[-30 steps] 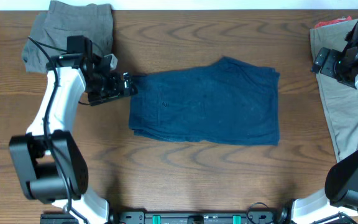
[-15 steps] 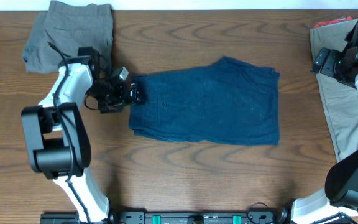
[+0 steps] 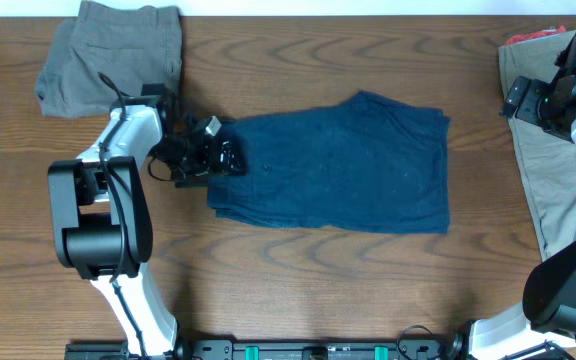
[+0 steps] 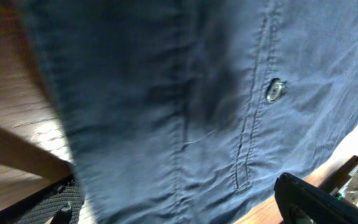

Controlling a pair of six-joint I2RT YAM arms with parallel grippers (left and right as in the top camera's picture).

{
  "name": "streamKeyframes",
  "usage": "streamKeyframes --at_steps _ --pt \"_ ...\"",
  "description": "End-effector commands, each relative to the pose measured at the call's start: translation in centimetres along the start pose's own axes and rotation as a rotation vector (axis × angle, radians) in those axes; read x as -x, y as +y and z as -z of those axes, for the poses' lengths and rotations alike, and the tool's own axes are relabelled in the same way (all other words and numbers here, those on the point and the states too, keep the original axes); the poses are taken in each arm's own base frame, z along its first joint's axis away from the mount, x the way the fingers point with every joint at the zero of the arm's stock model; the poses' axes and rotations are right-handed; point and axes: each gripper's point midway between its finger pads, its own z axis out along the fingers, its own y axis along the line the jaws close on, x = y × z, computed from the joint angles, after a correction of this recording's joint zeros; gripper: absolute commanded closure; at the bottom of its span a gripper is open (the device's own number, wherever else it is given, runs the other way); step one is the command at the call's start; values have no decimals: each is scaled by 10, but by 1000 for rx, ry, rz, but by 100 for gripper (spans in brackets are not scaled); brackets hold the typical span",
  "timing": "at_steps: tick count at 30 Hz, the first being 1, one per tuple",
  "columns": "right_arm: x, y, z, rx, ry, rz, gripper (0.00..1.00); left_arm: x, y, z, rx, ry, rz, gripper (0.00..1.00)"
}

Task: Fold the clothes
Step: 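Fold the left half of the shorts rightward over the right half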

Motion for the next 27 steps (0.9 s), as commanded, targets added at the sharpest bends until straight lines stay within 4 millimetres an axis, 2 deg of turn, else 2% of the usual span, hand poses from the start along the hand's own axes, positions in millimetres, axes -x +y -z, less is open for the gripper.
streamKeyframes --at_steps 1,4,8,9,12,16,20,24,27 --pt "3 -3 0 -11 -7 6 1 -15 5 -23 20 69 -18 7" --pt "3 -3 0 -11 -7 6 1 -15 1 -26 22 73 -36 26" --pt "3 -3 0 -11 -7 6 1 -14 0 -28 29 71 -37 63" --pt "3 -3 0 -11 -7 6 1 -13 3 -28 46 70 -19 73" --pt "3 -3 0 -11 -7 6 1 -15 18 -26 141 74 51 93" --pt "3 -3 0 -11 -7 6 1 -22 46 -17 314 94 137 94" --pt "3 -3 0 -11 -7 6 1 -28 65 9 479 122 219 94" --pt "3 -3 0 -11 -7 6 1 -25 65 46 570 128 288 94" --pt "3 -3 0 -11 -7 6 1 -16 47 77 577 116 288 94"
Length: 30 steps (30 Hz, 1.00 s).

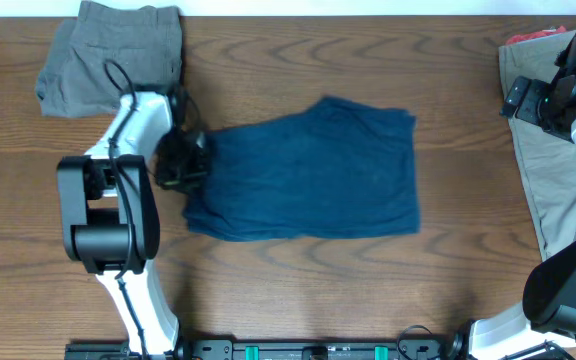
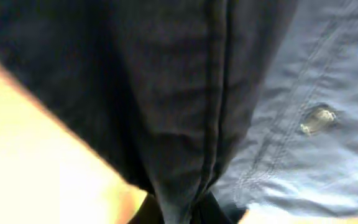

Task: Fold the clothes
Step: 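Fold the left half of the shorts rightward over the right half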

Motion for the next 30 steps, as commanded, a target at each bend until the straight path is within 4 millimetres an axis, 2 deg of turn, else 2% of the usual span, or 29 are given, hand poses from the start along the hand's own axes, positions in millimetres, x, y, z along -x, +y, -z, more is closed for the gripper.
streamKeyframes --at_steps 1,5,8,12,15,23,30 --pt "3 -3 0 -11 -7 6 1 16 13 47 95 -91 45 94" --pt "3 -3 0 -11 -7 6 1 4 1 100 92 -136 24 94" --pt "3 -3 0 -11 -7 6 1 -17 -13 136 97 -156 -10 94" --pt "3 -3 0 -11 -7 6 1 -34 -45 159 74 -237 -53 94" --pt "3 -3 0 -11 -7 6 1 -44 -70 162 80 -264 -121 94" --pt "3 -3 0 -11 -7 6 1 -58 -142 149 74 -318 -229 94" --pt "3 -3 0 -11 -7 6 1 -64 -196 127 51 -369 -327 94"
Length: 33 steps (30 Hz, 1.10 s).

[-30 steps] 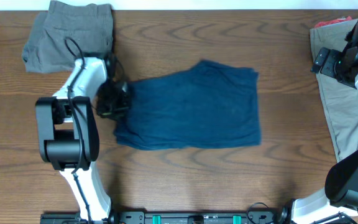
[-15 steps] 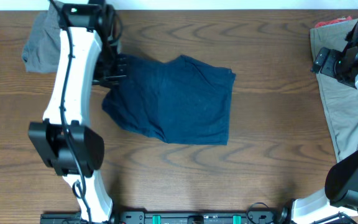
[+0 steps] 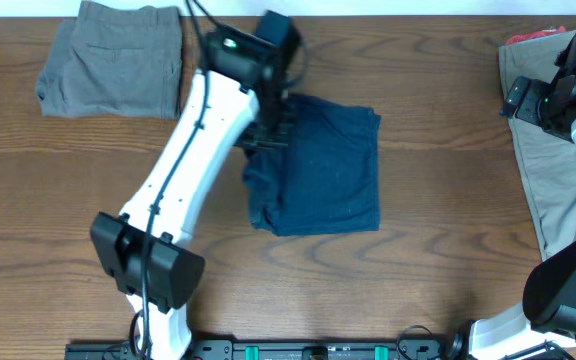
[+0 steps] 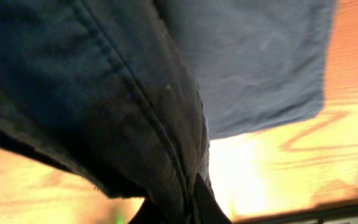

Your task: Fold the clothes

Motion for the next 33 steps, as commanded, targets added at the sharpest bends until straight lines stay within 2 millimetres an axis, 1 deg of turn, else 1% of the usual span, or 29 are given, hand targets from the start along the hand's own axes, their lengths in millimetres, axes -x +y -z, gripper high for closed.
streamKeyframes --at_steps 1,6,9,15,17,18,19,20,21,22,25,27,33 --pt "3 -3 0 -11 -7 6 1 -5 -20 -10 -10 -4 -3 94" --pt "3 -3 0 -11 -7 6 1 2 -49 -30 -41 -56 -57 94" --pt "3 -3 0 -11 -7 6 1 2 -61 -43 -51 -66 -85 94" --pt "3 -3 0 -11 -7 6 1 -6 -72 -71 -52 -53 -83 94" --pt "3 -3 0 -11 -7 6 1 -7 -74 -81 -53 -54 -86 92" --pt "3 -3 0 -11 -7 6 1 -9 -74 -88 -53 -53 -89 89" --pt "3 -3 0 -11 -7 6 1 -9 -74 -92 -53 -53 -91 83" --pt "3 -3 0 -11 -7 6 1 -10 -74 -97 -53 -50 -91 69" --pt "3 -3 0 -11 -7 6 1 -11 -73 -101 -52 -48 -91 50" --pt "3 -3 0 -11 -7 6 1 -13 -74 -105 -57 -44 -92 40" --pt "3 -3 0 -11 -7 6 1 -15 -76 -109 -75 -36 -92 39" --pt "3 -3 0 -11 -7 6 1 -15 -77 -109 -79 -35 -93 35" --pt "3 -3 0 -11 -7 6 1 -19 -85 -107 -128 -15 -95 34"
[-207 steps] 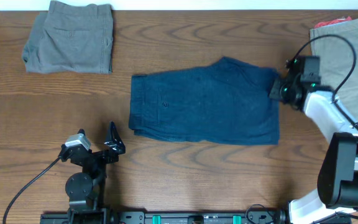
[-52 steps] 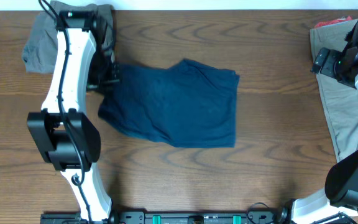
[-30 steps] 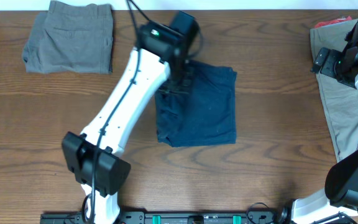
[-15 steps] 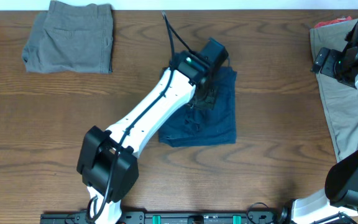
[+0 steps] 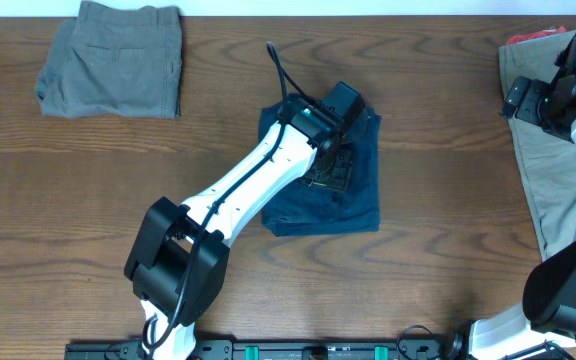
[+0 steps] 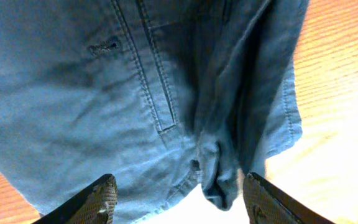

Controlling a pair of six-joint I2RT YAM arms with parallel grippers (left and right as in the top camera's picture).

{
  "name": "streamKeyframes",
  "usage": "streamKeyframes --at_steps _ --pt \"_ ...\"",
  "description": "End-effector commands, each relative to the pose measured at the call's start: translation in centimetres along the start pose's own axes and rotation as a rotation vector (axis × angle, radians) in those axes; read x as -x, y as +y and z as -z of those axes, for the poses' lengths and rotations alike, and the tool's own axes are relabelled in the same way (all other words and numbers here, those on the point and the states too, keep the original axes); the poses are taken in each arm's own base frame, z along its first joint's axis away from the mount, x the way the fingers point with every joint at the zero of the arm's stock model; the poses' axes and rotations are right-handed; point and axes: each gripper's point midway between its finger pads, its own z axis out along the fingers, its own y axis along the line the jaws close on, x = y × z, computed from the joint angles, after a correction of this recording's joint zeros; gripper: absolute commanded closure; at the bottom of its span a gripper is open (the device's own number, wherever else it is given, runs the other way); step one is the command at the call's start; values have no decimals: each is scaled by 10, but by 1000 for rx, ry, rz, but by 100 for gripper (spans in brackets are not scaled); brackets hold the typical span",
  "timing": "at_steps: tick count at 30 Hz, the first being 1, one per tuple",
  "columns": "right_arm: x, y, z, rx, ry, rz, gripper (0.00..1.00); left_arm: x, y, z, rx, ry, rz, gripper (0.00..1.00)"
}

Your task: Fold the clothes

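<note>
The dark blue shorts (image 5: 360, 196) lie in the middle of the table, folded over into a compact block. My left gripper (image 5: 332, 166) hovers just above their right half, open and holding nothing. In the left wrist view the left gripper (image 6: 180, 202) is spread wide, one fingertip (image 6: 103, 198) at each side, over the blue shorts (image 6: 135, 93) with a stitched pocket slit and a bunched edge. My right gripper (image 5: 524, 98) stays at the far right, away from the shorts; whether it is open or shut does not show.
Folded grey shorts (image 5: 113, 55) lie at the back left corner. A khaki garment (image 5: 543, 175) runs along the right edge under the right arm, with something red (image 5: 528, 38) behind it. Bare wooden table (image 5: 448, 270) surrounds the blue shorts.
The left gripper was shut on the shorts' edge near their top left; now it is open over their right half, and the fabric lies loose beneath it.
At first the blue shorts lay spread wide, my left gripper at their left edge. Then they sat further left, gripped. Later the gripped edge was over towards the right, the shorts half as wide. Now they lie folded and released. The right arm never moved.
</note>
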Motion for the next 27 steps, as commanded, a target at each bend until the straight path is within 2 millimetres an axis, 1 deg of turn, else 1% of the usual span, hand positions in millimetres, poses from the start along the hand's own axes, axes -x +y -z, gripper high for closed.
streamKeyframes --at_steps 1,5,9,12,15,18,19,22,23,27 --pt "3 -3 0 -11 -8 6 1 -3 -6 3 -36 10 0 34" --pt "3 -3 0 -11 -8 6 1 -6 -7 7 -43 22 2 34" --pt "3 -3 0 -11 -7 6 1 -10 -15 14 -88 32 1 34" --pt "3 -3 0 -11 -8 6 2 -11 -20 12 -104 39 -6 36" --pt "3 -3 0 -11 -7 6 1 -13 -25 3 -106 43 -20 41" --pt "3 -3 0 -11 -8 6 1 -13 -32 -11 -110 45 -39 47" --pt "3 -3 0 -10 -7 6 1 -13 -35 -16 -111 47 -44 50" --pt "3 -3 0 -11 -7 6 1 -14 -47 -34 -135 67 -57 64" --pt "3 -3 0 -10 -7 6 1 -15 -51 -39 -146 75 -61 66" --pt "3 -3 0 -10 -7 6 1 -20 -66 -63 -186 111 -77 69"
